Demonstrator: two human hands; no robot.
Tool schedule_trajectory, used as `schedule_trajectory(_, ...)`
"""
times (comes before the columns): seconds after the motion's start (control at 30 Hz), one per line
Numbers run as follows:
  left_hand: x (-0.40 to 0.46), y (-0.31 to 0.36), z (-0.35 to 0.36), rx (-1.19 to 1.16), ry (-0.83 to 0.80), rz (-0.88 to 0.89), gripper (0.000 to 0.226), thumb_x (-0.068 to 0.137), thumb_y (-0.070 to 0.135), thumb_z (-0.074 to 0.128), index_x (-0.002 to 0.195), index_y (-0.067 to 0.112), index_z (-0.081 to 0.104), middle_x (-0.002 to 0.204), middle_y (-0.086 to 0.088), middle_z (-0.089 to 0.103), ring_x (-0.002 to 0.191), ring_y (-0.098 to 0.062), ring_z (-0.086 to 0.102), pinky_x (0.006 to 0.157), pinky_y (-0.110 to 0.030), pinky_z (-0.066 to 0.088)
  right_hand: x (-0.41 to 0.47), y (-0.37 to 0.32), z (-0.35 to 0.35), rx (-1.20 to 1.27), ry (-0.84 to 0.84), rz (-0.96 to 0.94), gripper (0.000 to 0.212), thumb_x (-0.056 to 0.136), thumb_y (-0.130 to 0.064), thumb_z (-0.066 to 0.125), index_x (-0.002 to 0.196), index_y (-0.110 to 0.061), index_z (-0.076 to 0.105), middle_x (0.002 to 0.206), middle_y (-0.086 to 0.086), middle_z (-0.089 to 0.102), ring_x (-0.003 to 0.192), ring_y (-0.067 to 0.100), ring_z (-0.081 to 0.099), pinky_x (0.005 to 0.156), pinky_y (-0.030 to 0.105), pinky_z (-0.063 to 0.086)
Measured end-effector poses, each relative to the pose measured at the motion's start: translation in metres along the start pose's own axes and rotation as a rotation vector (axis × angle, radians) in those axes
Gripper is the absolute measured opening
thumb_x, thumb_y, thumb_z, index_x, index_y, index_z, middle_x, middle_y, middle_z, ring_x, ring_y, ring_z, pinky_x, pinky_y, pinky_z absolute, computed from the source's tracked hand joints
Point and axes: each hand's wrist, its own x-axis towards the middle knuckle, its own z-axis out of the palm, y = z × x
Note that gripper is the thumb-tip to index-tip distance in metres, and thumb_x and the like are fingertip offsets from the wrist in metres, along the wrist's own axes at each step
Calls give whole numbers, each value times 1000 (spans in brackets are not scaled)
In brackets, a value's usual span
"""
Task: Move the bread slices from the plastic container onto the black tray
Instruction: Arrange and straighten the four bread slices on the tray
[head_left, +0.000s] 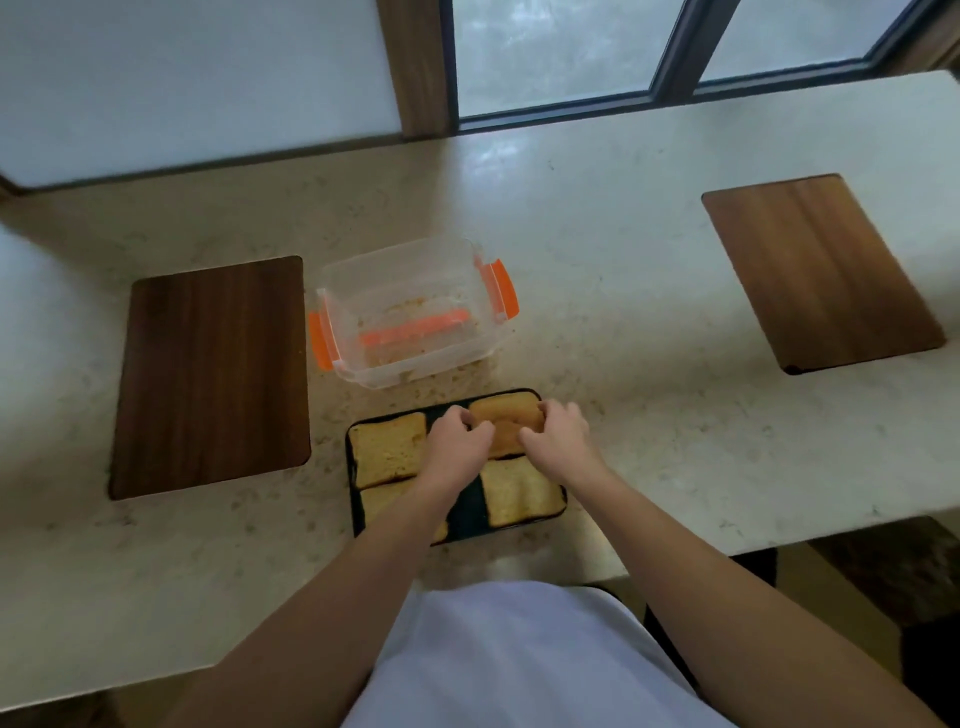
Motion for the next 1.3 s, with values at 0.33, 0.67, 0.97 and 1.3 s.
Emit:
schedule_trajectory(0.33, 2, 0, 15, -53, -9, -60, 25, 94, 31, 52, 116, 21, 51, 101, 8, 53, 89, -11, 56, 75, -36, 54, 5, 3, -2, 46, -51, 0, 66, 90, -37, 54, 148, -10, 38, 148, 14, 40, 135, 34, 40, 106, 50, 42)
schedule_trajectory(0.67, 4, -13, 1, -100, 27, -82, 8, 96, 28, 52, 103, 23, 53, 98, 8, 53, 87, -12, 55, 89, -47, 57, 4, -9, 5, 61, -98, -33, 61, 89, -37, 53, 144, -12, 43, 141, 13, 46, 125, 32, 50, 100, 47, 48)
schedule_trajectory(0.97, -6, -18, -11, -105, 32, -59, 5, 97, 27, 53, 92, 27, 53, 99, 4, 57, 87, -12, 57, 87, -46, 58, -2, -9, 10, 86, -97, -68, 58, 89, -33, 54, 141, -11, 46, 138, 13, 50, 121, 30, 53, 96, 42, 49)
schedule_trajectory(1.3, -42, -31, 1, -32, 9, 34, 22, 94, 28, 58, 114, 21, 54, 112, -2, 59, 98, -16, 58, 82, -37, 53, -28, 31, 6, 46, -21, -74, 57, 86, -33, 52, 139, -14, 48, 137, 8, 50, 122, 26, 50, 97, 45, 49)
